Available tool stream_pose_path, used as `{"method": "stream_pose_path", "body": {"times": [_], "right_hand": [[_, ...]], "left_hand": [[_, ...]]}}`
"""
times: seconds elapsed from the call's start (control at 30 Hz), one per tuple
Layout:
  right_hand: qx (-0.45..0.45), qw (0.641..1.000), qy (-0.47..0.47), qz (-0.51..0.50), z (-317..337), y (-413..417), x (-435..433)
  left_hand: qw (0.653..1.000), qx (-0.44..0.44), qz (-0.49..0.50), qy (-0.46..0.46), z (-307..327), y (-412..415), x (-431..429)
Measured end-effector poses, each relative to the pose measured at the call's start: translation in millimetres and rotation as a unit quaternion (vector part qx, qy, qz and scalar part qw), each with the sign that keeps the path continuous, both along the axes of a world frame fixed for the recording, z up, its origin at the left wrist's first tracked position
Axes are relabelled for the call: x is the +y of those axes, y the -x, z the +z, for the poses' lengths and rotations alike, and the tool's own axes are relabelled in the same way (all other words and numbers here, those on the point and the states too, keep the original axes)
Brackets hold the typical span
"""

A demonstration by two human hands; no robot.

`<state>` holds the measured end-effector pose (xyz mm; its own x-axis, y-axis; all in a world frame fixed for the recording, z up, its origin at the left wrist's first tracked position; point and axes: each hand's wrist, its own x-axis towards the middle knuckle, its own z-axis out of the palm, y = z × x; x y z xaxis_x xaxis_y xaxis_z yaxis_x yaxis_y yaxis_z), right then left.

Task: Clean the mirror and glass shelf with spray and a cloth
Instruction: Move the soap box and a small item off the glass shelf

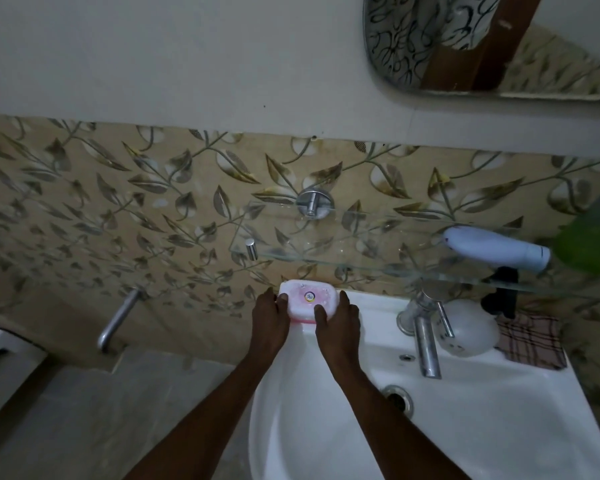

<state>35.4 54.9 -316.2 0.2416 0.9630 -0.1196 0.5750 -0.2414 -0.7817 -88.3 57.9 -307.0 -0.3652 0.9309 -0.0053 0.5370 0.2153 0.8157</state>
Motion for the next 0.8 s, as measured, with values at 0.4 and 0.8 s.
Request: {"method": "stream_pose_path", "body": {"times": [0.4, 0.8], "right_hand": [[-0.082, 0.928, -0.362, -0.038, 106, -70, -74], [-0.322, 0.922, -0.19, 0.103, 201, -195, -22]], "left_hand": [[0.93, 0.064, -0.158, -0.327, 67, -82, -74], [0.918, -0.086, -0.175, -0.345, 151, -176, -49]]}}
